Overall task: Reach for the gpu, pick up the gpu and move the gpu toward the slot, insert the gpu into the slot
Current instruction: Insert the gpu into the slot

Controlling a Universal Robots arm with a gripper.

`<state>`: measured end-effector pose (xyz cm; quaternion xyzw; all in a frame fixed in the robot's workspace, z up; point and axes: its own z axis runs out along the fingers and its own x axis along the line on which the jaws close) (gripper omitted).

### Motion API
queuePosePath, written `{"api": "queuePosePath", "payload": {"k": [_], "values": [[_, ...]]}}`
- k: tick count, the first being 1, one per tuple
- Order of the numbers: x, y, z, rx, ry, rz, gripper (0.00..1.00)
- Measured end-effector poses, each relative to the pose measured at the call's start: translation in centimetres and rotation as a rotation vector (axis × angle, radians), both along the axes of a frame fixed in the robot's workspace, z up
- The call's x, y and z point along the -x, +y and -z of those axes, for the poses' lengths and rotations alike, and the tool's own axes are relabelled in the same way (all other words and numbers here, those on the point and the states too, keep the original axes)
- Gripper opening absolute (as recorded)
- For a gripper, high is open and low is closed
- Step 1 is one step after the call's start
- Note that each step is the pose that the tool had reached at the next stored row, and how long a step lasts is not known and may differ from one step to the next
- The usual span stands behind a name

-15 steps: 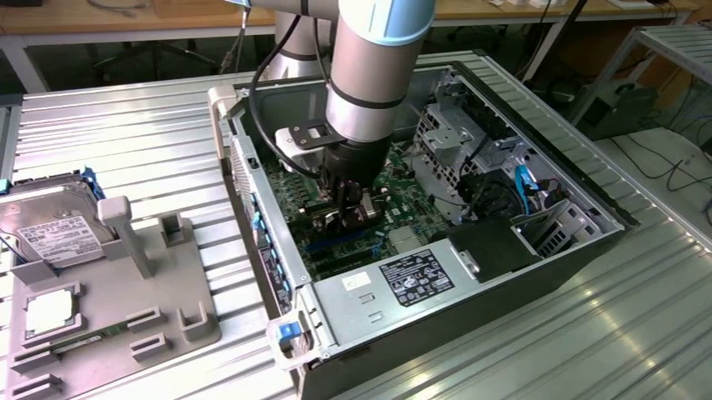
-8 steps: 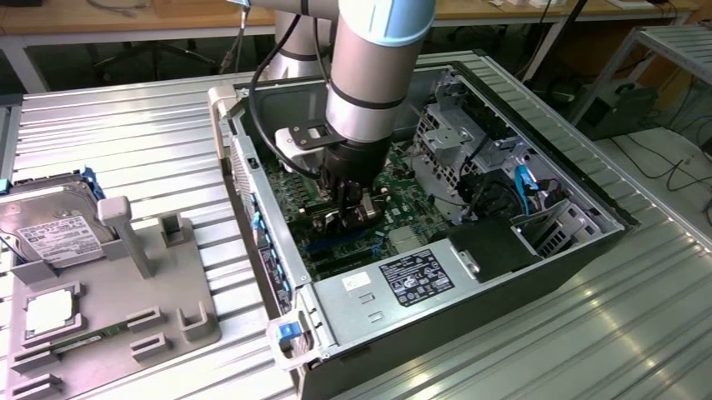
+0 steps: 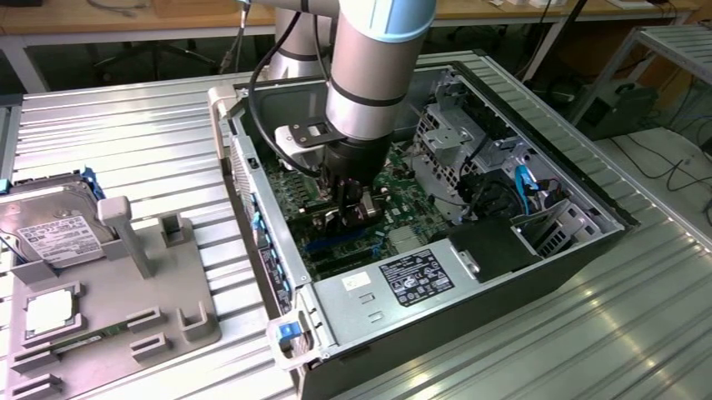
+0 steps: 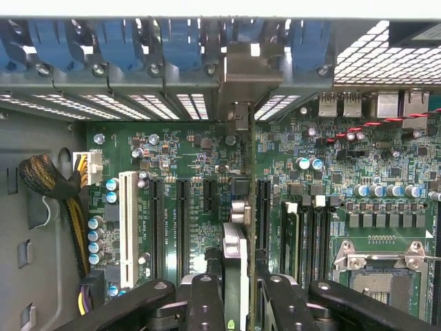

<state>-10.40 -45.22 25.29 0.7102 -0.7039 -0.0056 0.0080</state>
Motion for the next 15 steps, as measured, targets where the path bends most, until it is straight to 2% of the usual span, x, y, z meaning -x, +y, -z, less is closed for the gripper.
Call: {"api": "queuePosePath", "payload": {"k": [15], "values": [[0.0,-0.14,0.18,0.0002,0.0007,0.0,0.27]]}}
